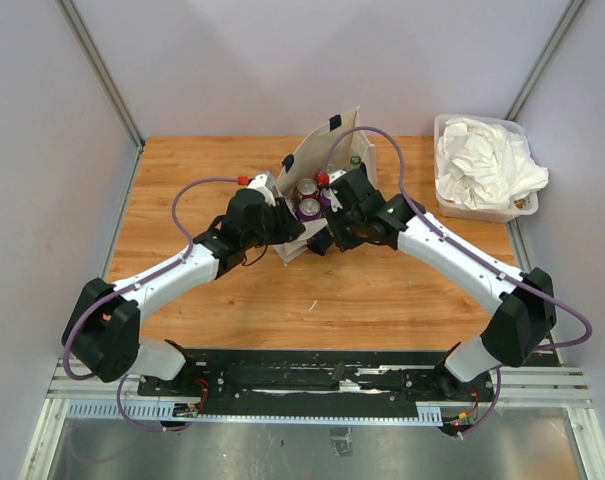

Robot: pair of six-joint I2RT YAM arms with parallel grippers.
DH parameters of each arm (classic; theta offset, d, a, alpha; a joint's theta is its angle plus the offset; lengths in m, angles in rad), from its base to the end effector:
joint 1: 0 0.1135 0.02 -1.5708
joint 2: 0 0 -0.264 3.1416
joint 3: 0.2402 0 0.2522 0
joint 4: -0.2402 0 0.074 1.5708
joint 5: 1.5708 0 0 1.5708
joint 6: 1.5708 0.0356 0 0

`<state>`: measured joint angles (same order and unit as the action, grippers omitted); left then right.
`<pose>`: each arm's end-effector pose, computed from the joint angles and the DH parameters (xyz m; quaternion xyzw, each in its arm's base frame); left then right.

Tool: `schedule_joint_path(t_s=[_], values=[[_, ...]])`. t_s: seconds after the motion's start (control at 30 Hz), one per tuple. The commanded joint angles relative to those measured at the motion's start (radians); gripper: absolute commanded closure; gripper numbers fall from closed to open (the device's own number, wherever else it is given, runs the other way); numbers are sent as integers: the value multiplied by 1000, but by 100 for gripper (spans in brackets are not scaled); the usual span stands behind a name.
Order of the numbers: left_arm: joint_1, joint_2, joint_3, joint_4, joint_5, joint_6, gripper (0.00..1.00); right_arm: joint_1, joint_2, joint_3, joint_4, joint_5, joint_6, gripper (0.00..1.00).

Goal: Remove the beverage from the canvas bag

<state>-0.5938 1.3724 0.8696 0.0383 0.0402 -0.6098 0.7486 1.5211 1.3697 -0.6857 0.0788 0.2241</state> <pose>0.2557 -0.1743 0.2578 0.0038 0.8508 -0.3115 0.4233 0.2447 0.2235 0.3182 -0.2282 0.9045 0.1350 0.3340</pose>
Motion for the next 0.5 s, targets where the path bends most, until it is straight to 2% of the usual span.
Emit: schedule_joint_path(t_s=[0.0, 0.23, 0.47], values=[[-20, 57, -7, -78, 24, 15, 61, 23, -72, 111, -32, 30, 9, 68], [-20, 97, 30, -82, 16, 28, 63, 24, -35, 265, -48, 21, -22, 66], [-20, 157, 49, -93, 15, 34, 65, 26, 33, 230, -4, 1, -13, 66]])
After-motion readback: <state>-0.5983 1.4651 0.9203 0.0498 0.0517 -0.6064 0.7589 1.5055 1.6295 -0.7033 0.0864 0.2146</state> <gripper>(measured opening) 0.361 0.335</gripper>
